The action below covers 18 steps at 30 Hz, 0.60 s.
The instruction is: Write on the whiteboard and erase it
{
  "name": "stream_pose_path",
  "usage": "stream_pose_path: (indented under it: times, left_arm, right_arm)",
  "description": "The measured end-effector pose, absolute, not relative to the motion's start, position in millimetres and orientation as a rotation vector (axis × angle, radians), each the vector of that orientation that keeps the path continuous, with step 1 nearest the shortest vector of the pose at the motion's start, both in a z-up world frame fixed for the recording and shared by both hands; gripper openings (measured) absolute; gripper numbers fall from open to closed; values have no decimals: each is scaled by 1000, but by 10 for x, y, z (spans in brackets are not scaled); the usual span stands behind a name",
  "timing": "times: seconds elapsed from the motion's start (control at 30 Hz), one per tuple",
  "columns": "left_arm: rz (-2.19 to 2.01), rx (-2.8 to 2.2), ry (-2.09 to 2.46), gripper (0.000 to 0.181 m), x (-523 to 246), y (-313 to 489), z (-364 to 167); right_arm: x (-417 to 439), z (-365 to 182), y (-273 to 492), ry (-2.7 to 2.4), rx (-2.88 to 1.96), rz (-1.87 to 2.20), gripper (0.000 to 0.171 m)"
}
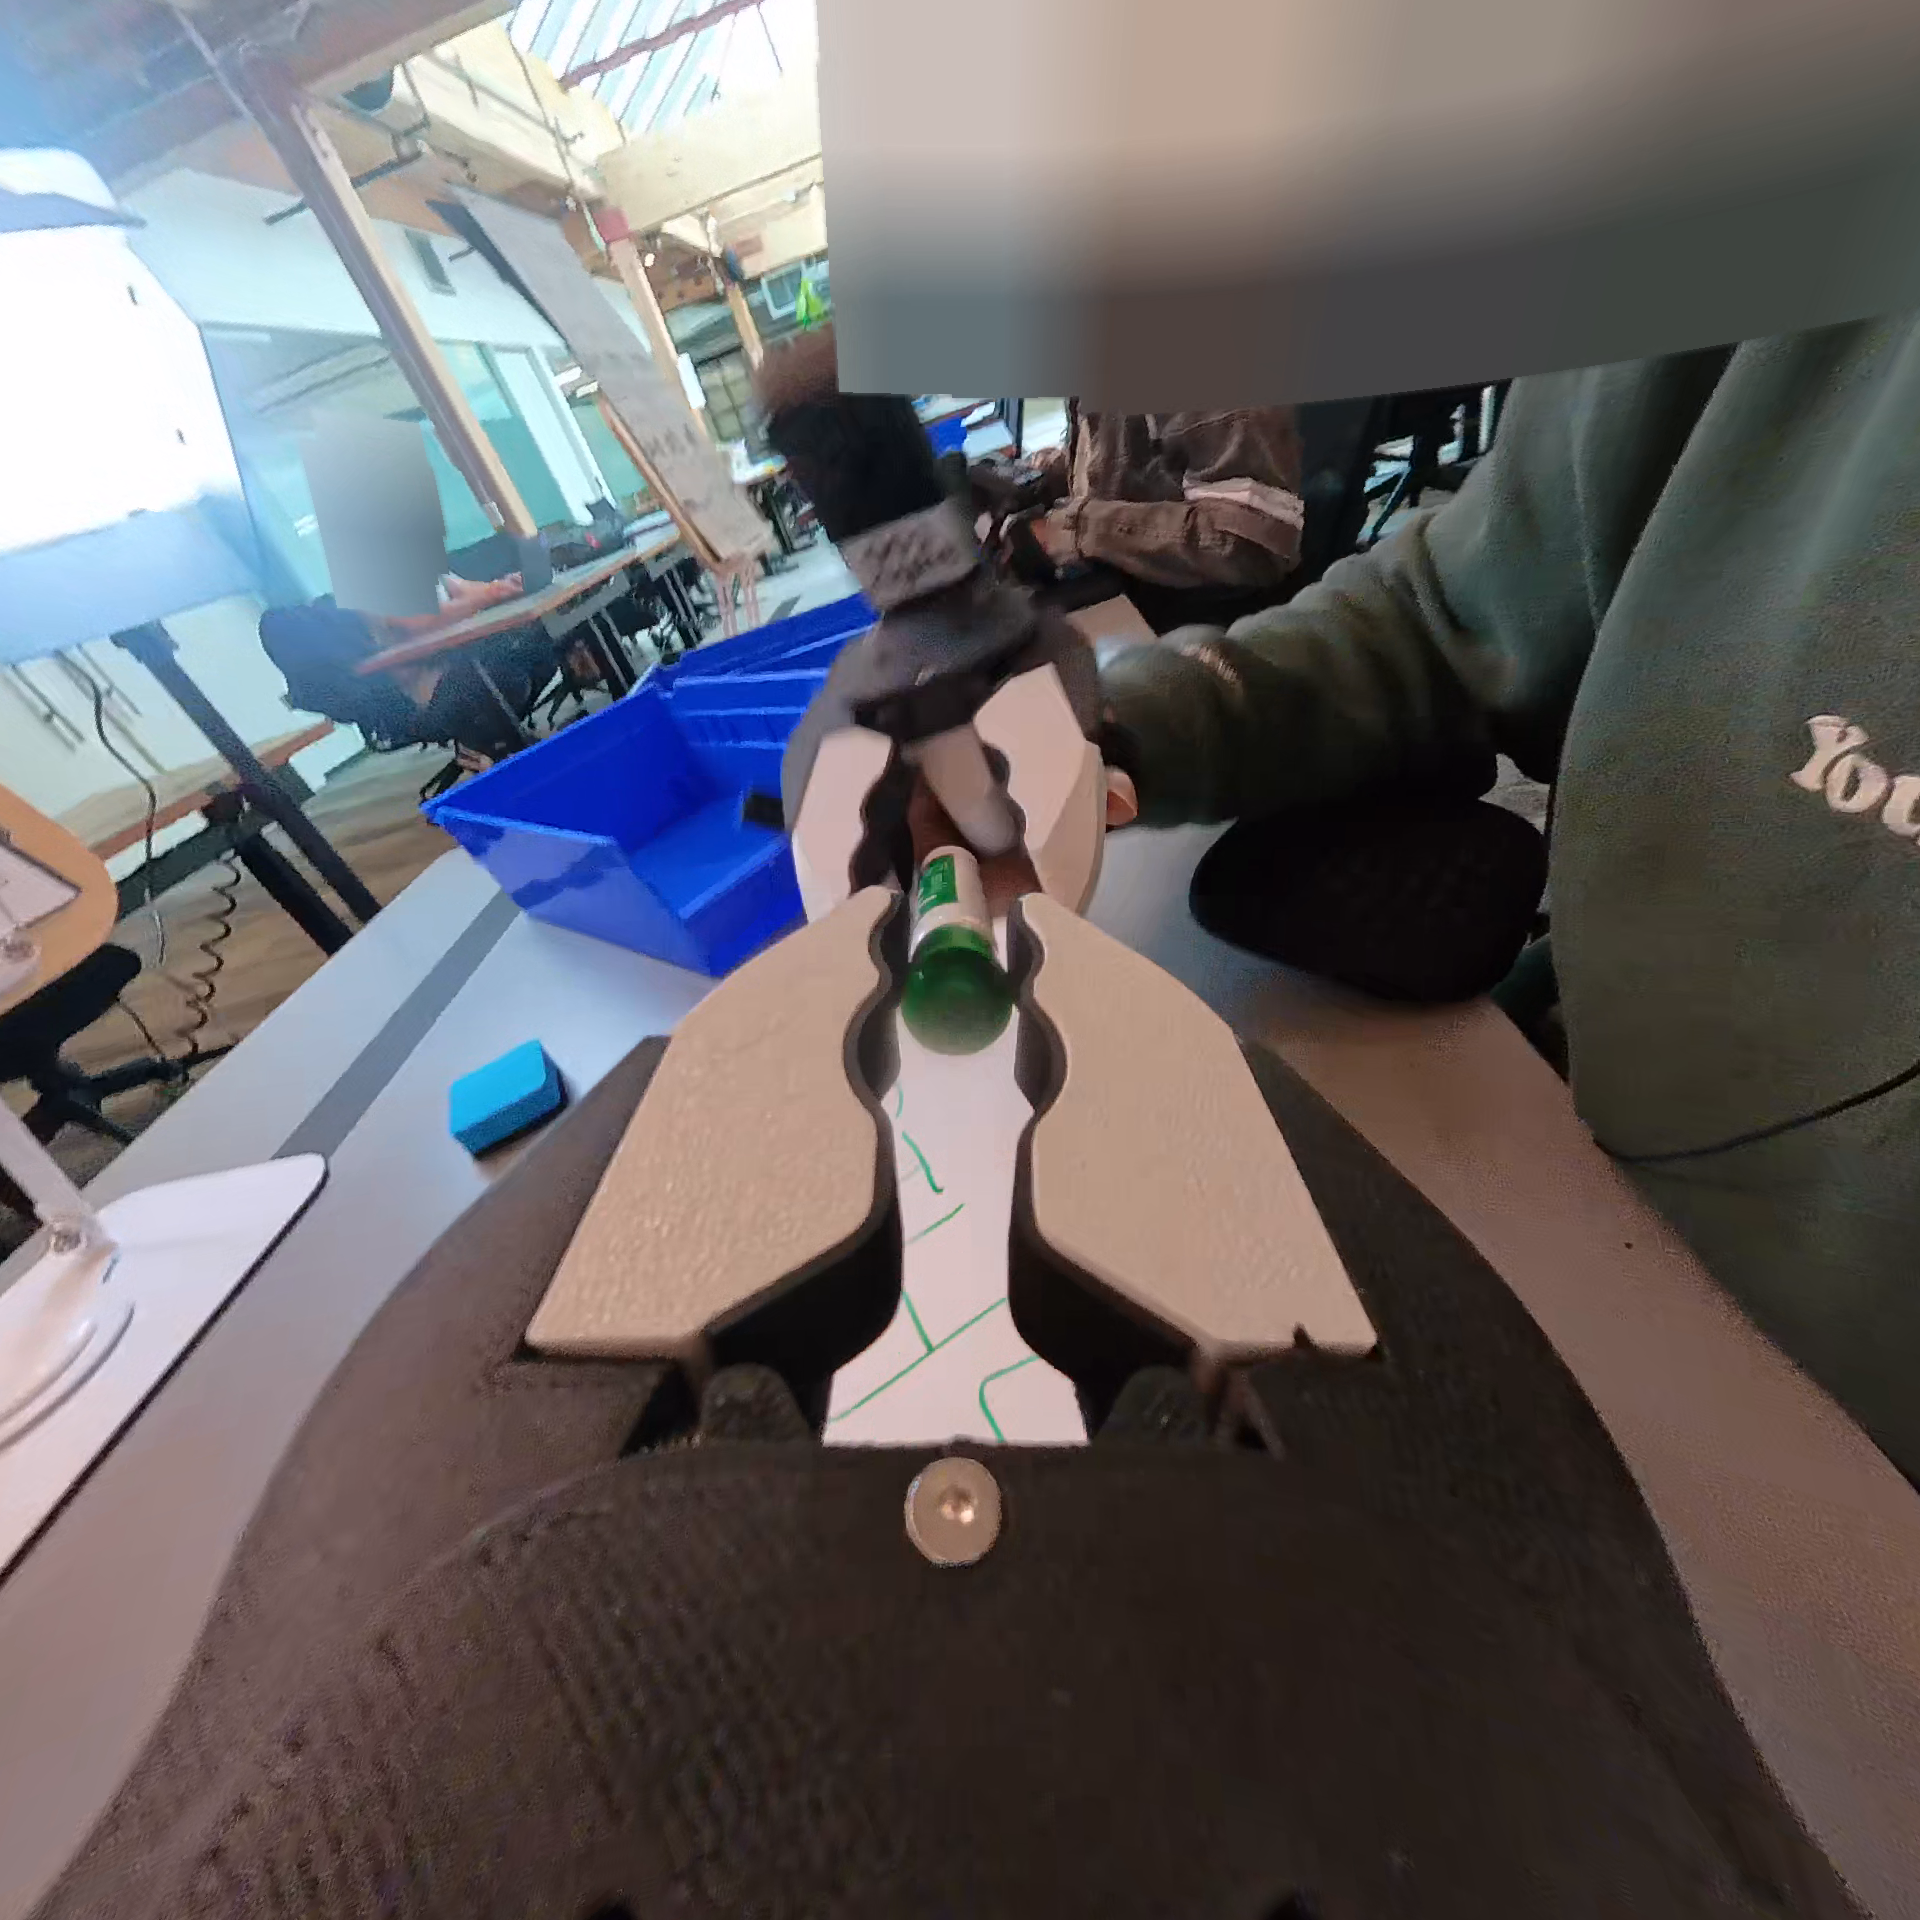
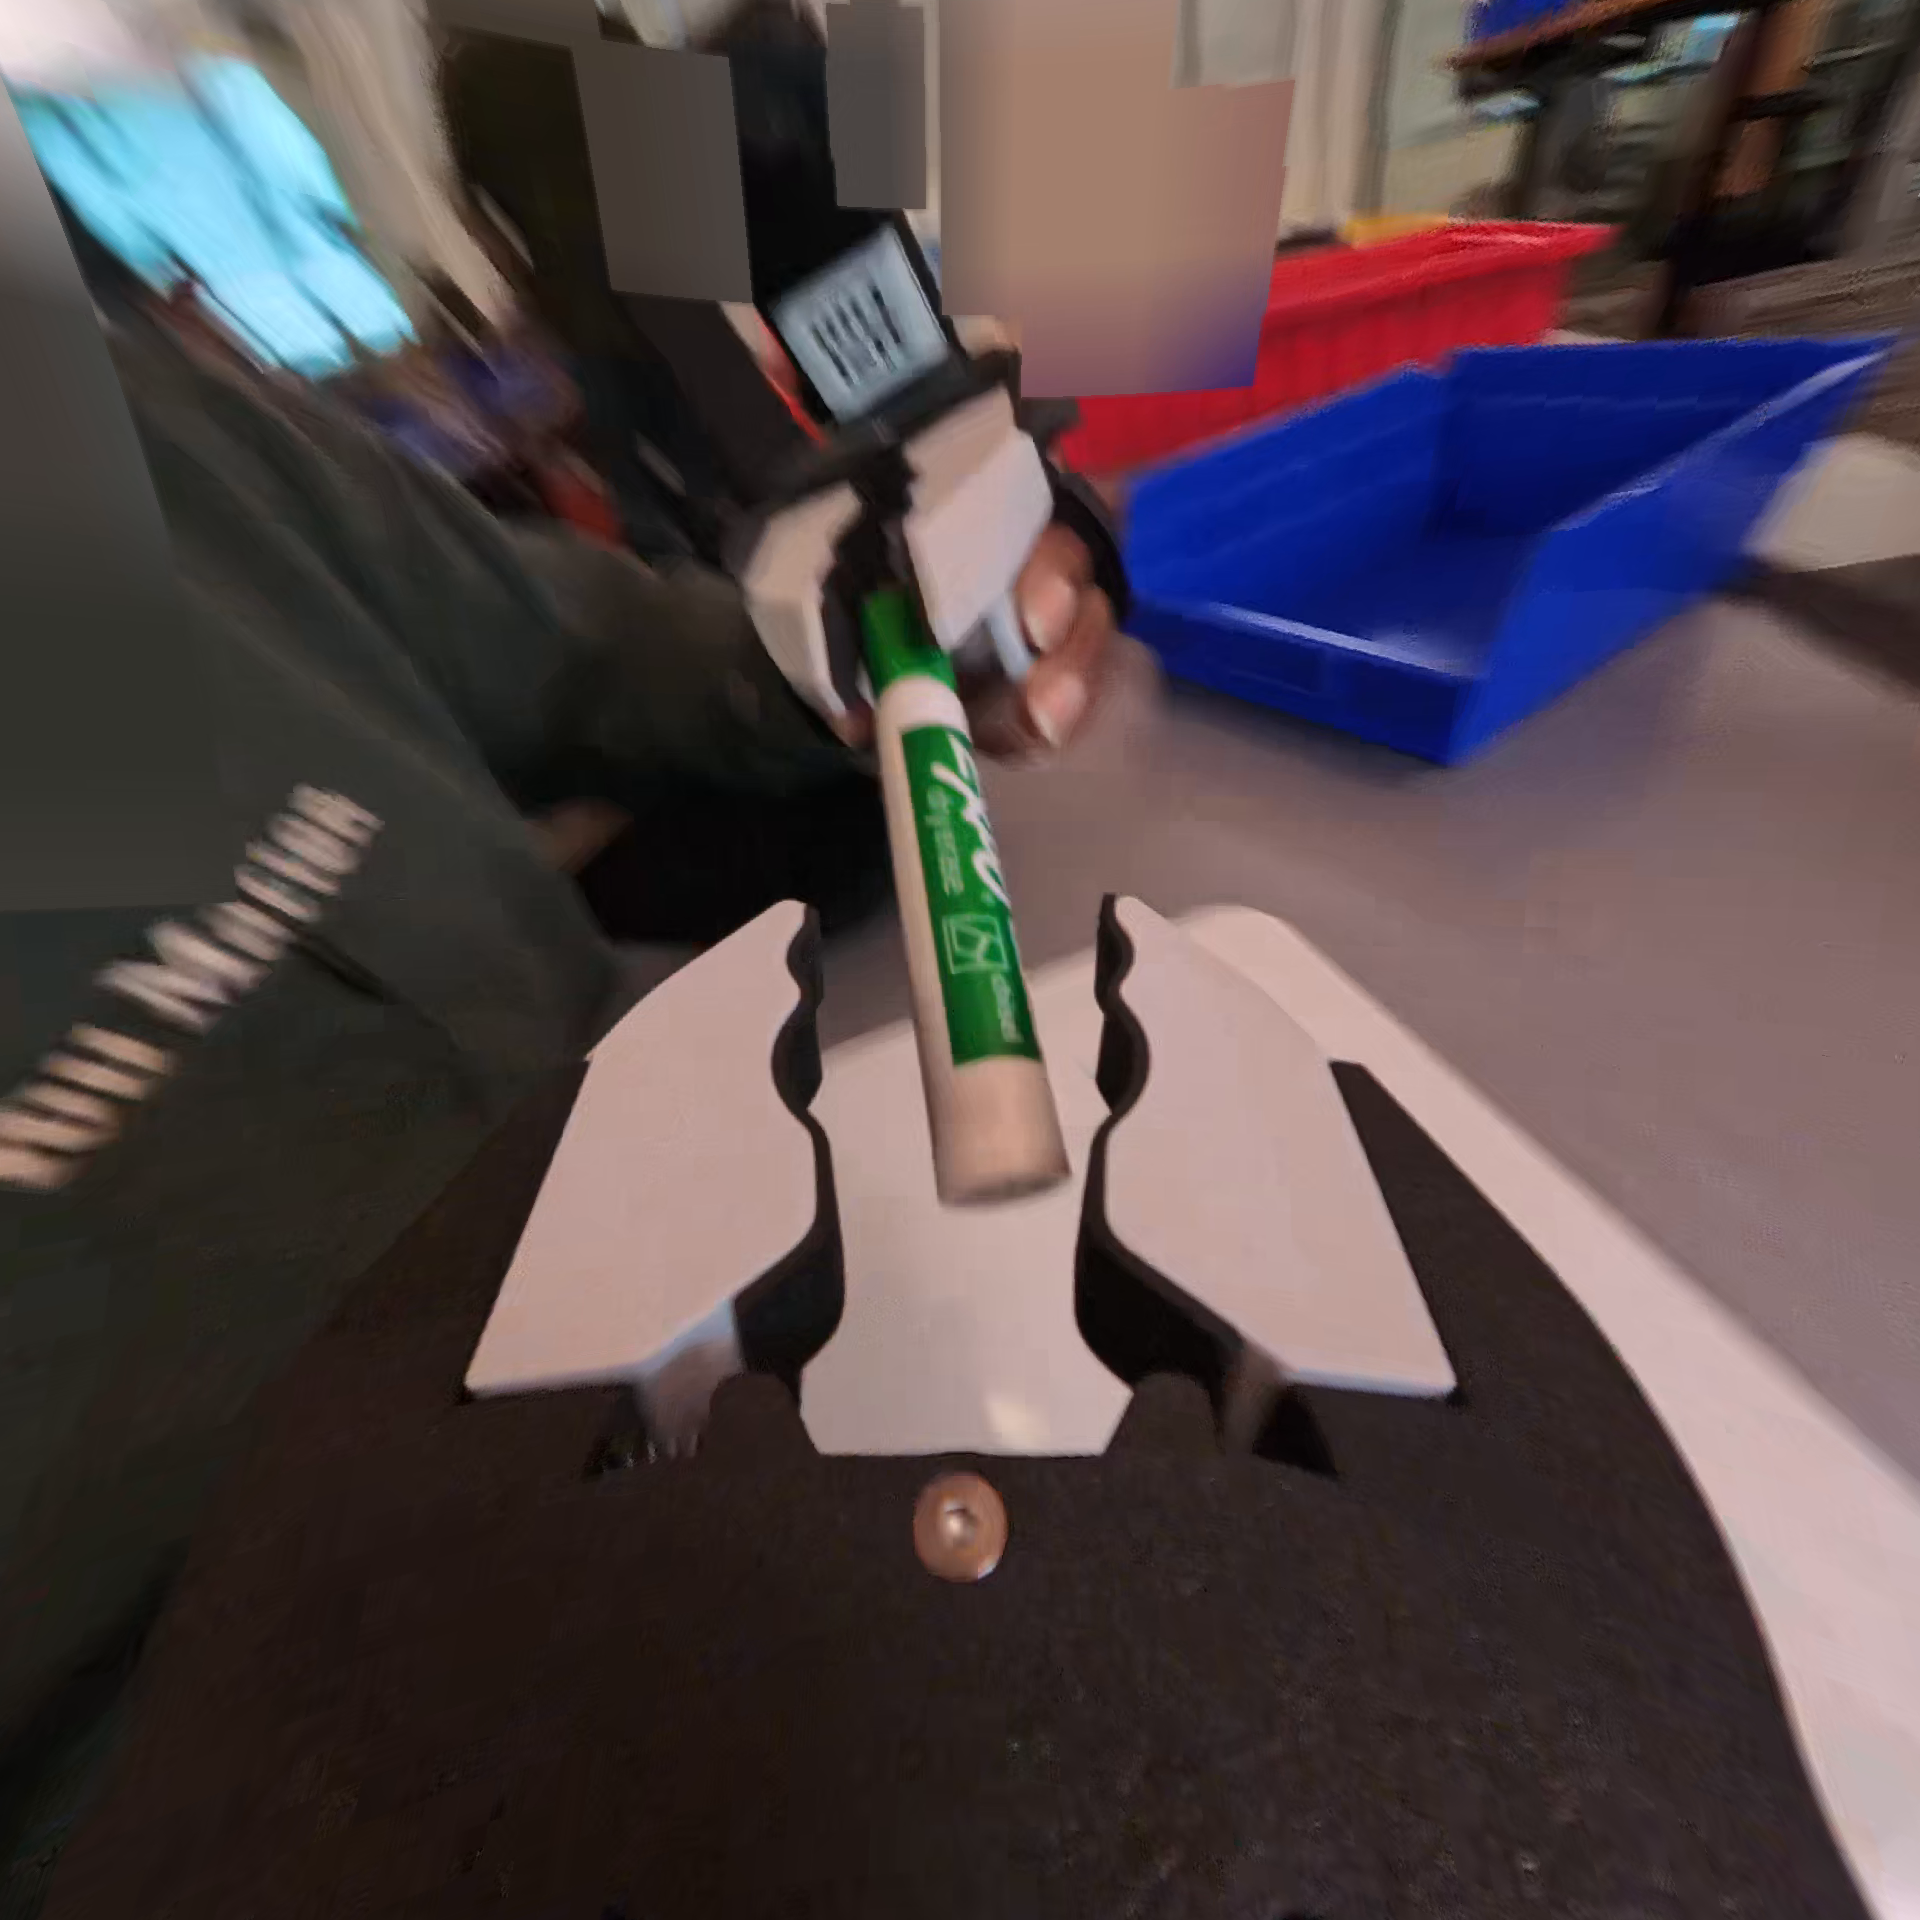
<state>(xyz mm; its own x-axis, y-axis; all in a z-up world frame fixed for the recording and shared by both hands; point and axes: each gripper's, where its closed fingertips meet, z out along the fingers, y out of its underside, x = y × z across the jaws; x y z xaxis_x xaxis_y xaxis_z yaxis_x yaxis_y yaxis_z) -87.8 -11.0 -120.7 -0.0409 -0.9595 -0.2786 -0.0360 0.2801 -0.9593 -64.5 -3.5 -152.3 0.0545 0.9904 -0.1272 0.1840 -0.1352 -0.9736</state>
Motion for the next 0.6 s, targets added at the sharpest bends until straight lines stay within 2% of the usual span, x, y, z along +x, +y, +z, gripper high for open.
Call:
stream_pose_path:
  times: [0.07,0.17,0.2,0.23,0.27,0.3,0.37,0.53,0.6]
  left_arm:
    - [-989,-1053,1398,19,-873,-62,-1286]
    - [-978,-1106,1445,19,-800,-49,-1433]
    - [-963,-1117,1458,18,-781,-44,-1475]
    - [-950,-1132,1474,18,-772,-45,-1518]
    - [-927,-1149,1486,18,-770,-34,-1564]
    - [-930,-1156,1473,18,-778,-24,-1571]
    - [-981,-1122,1378,0,-853,11,-1442]
    - [-1010,-1144,1373,0,-874,70,-1434]
    - [-990,-1153,1367,0,-882,111,-1475]
  right_arm:
    - [-524,-1604,97,-1371,-1472,747,50]
    - [-577,-1652,55,-1472,-1446,538,40]
    - [-608,-1726,26,-1525,-1435,501,19]
    - [-621,-1811,10,-1572,-1430,452,14]
    - [-618,-1867,-3,-1608,-1437,426,0]
    - [-580,-1869,17,-1605,-1461,428,0]
    - [-447,-1712,139,-1505,-1484,462,0]
    - [-290,-1528,175,-1422,-1504,585,1]
    - [-353,-1638,152,-1452,-1525,603,12]
